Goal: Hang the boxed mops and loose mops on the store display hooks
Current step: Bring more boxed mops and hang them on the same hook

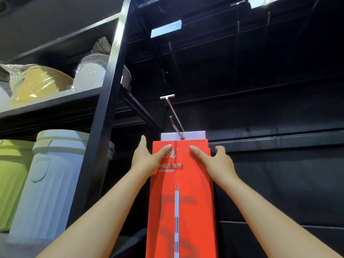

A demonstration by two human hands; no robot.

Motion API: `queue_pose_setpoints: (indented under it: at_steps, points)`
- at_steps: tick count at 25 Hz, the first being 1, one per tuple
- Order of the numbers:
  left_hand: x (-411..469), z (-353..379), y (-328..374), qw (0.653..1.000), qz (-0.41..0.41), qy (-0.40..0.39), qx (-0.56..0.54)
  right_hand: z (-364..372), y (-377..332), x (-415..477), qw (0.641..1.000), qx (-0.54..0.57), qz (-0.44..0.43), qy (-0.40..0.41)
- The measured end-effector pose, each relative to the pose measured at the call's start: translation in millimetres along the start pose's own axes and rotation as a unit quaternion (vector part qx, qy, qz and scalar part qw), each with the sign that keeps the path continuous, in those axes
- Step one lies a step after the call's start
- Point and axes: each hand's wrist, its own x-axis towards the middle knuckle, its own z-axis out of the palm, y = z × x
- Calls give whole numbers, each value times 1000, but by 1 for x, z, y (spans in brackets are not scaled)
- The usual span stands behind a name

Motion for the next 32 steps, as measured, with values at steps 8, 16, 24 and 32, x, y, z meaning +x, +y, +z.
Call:
queue_pose_setpoints:
  at_steps: [8, 16, 24, 32]
  points:
    - [-33, -9, -14, 988, -81, 19, 129, -3, 0, -26, 993, -104, 45, 15]
    - [-103, -25, -17, 906, -168, 2, 388, -30, 14, -84, 937, -331, 110, -29]
    - [-162, -30, 8, 851, -53, -88, 515, -92, 58, -124, 863, -487, 100, -84]
    - [-247, -43, 8, 815, -50, -152, 556, -128, 87, -201, 812, -553, 110, -150]
